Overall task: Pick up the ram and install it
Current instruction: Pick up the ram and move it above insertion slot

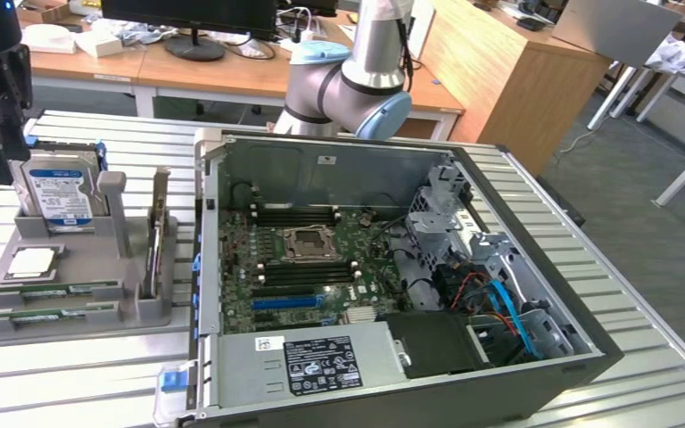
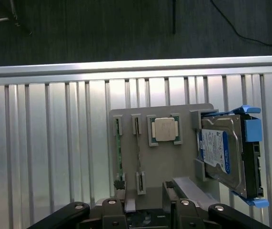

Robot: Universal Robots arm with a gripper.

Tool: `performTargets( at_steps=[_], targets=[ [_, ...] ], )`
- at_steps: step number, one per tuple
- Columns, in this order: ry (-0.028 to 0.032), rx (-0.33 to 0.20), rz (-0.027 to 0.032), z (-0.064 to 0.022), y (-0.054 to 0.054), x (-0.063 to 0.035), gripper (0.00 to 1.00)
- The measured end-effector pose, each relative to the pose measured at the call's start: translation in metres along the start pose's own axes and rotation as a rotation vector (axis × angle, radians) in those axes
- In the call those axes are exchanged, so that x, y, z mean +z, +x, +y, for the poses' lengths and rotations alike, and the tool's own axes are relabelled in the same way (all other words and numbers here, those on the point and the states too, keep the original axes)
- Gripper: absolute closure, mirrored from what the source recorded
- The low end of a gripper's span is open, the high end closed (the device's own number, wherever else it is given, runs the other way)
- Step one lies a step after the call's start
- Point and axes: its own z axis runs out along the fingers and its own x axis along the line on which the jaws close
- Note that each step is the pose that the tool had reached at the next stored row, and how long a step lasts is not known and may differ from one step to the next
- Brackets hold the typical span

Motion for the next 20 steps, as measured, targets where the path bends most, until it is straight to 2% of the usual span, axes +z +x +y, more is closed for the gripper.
performTargets(
  at_steps=[11,20],
  targets=[
    [0.003,-0.017,-0.0001,-0.0006,0.0,0.0112,0.57],
    [0.0029,-0.026,0.0003,-0.001,0.001,0.0216,0.57]
  ],
)
